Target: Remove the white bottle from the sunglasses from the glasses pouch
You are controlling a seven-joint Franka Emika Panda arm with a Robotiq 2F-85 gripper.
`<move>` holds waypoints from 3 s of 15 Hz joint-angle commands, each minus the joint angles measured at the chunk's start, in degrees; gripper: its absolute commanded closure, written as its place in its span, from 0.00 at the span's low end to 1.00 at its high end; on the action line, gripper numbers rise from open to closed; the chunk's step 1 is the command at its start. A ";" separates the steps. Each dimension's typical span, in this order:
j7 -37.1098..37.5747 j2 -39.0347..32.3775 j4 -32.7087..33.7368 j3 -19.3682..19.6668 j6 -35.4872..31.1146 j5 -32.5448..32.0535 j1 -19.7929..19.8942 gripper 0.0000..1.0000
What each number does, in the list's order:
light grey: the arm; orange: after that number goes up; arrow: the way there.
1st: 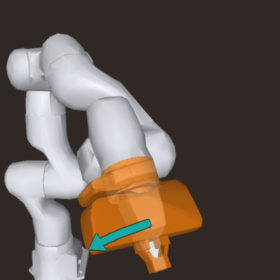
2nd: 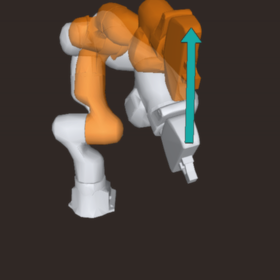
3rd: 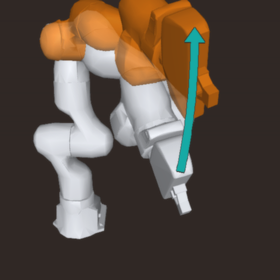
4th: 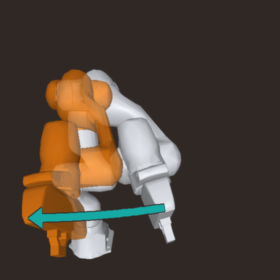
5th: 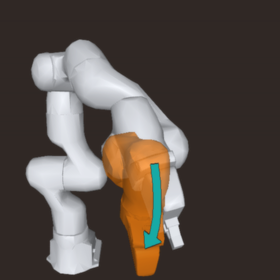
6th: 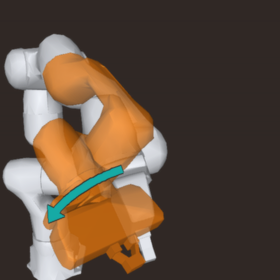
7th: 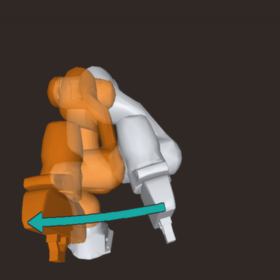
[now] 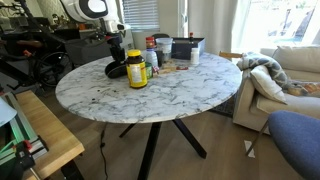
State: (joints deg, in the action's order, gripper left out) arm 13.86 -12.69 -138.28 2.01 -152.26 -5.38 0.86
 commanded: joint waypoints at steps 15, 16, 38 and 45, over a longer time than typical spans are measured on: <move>-0.53 -3.58 3.74 1.57 6.01 -0.30 -2.66 0.92; -2.52 -1.72 2.73 0.26 5.81 1.51 -2.03 0.92; -12.36 -10.86 14.34 -7.93 15.23 3.14 -8.27 0.92; -12.99 -8.63 13.25 -7.90 13.12 6.56 -6.30 0.35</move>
State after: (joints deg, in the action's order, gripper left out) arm 1.36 -23.41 -123.80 -5.74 -138.95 -0.61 -6.26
